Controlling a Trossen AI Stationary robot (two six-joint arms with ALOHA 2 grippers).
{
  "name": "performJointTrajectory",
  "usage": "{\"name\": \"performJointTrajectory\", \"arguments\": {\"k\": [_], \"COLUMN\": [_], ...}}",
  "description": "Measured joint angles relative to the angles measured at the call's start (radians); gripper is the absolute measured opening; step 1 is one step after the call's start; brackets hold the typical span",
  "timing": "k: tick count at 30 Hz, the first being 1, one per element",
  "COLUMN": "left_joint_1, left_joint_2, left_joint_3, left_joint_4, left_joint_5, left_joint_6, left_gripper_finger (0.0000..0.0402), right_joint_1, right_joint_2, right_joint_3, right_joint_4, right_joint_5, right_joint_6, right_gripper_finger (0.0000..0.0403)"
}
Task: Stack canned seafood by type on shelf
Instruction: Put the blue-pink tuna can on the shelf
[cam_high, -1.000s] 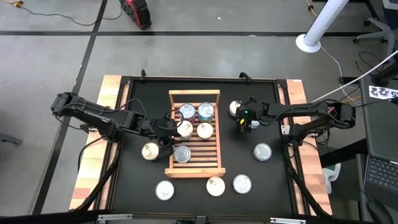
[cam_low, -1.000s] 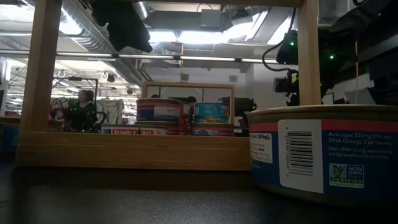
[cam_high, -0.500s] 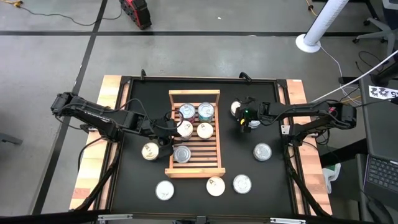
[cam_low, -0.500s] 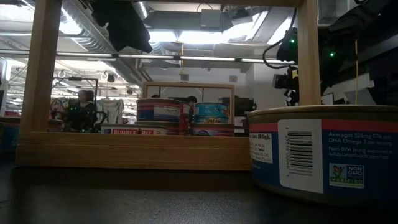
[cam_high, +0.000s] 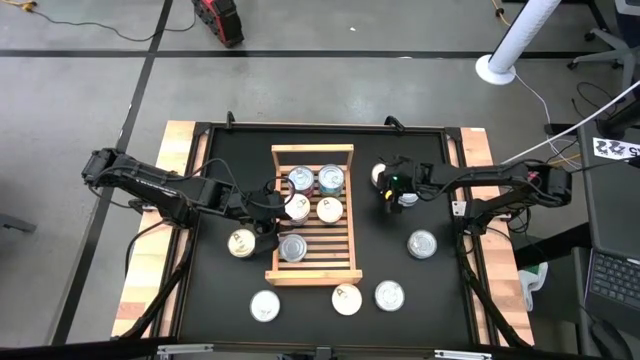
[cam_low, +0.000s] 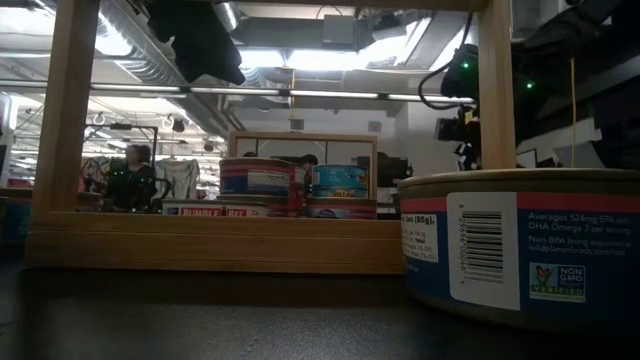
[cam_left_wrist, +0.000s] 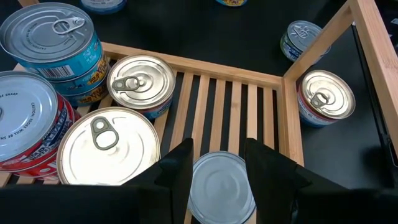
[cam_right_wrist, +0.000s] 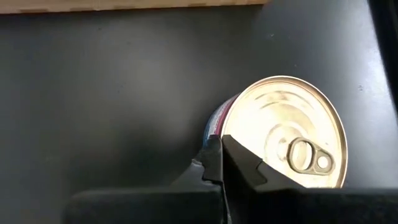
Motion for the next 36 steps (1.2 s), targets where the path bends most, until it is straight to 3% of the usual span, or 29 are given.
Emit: {"name": "performJointTrajectory", "arguments": {"k": [10, 23, 36], "left_joint_1": [0.0, 0.0, 0.0], "left_joint_2": [0.0, 0.0, 0.0], "left_joint_3": [0.0, 0.0, 0.0], "left_joint_4": [0.0, 0.0, 0.0], "left_joint_5": [0.0, 0.0, 0.0], "left_joint_6": [-0.001, 0.002, 0.004], "left_gripper_finger": [0.0139, 0.0139, 0.0139], "right_joint_1": [0.001, 0.003, 0.173], "right_joint_2": [0.001, -0.001, -0.001], "right_joint_3": [0.061, 0.099, 0.209], "right_joint_4": [-0.002, 0.004, -0.021], "right_joint_5": [-0.155, -0.27, -0.276], "right_joint_6": [0.01, 0.028, 0.03], "right_gripper_finger": [0.0001, 0.0, 0.0]}}
